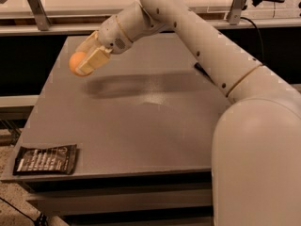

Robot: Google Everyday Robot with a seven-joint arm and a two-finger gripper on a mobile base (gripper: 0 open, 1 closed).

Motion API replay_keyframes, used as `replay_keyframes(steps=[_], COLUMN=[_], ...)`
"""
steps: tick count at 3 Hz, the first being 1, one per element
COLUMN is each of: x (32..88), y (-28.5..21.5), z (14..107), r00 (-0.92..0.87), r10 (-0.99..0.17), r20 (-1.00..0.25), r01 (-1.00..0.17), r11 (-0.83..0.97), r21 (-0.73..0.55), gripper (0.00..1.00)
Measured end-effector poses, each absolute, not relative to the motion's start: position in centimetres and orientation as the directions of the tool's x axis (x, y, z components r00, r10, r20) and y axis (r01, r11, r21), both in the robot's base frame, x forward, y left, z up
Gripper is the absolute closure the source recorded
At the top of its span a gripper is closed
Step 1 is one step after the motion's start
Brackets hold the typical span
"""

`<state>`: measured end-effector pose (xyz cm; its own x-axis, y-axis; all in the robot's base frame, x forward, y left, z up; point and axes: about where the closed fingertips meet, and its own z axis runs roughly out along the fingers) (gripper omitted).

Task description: Move orange near rxbar chocolate

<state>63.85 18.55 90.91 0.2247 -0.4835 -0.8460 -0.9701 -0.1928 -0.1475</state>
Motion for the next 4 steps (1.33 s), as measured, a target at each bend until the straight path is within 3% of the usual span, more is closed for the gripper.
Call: replay_keyframes(steps=[1,2,4], x=[63.4,63.4,53.8], y=[18.7,18.9,24.5], z=[90.9,90.9,89.3], r00=[0.229,0.230,0.336], r10=[-0.484,-0.484,-0.396], r20=[-0.844,-0.844,-0.854], r01=[-0.968,-0.967,-0.887], r11=[-0.206,-0.209,-0.437], r21=[-0.144,-0.143,-0.147], gripper=[0.93,1.00,1.00])
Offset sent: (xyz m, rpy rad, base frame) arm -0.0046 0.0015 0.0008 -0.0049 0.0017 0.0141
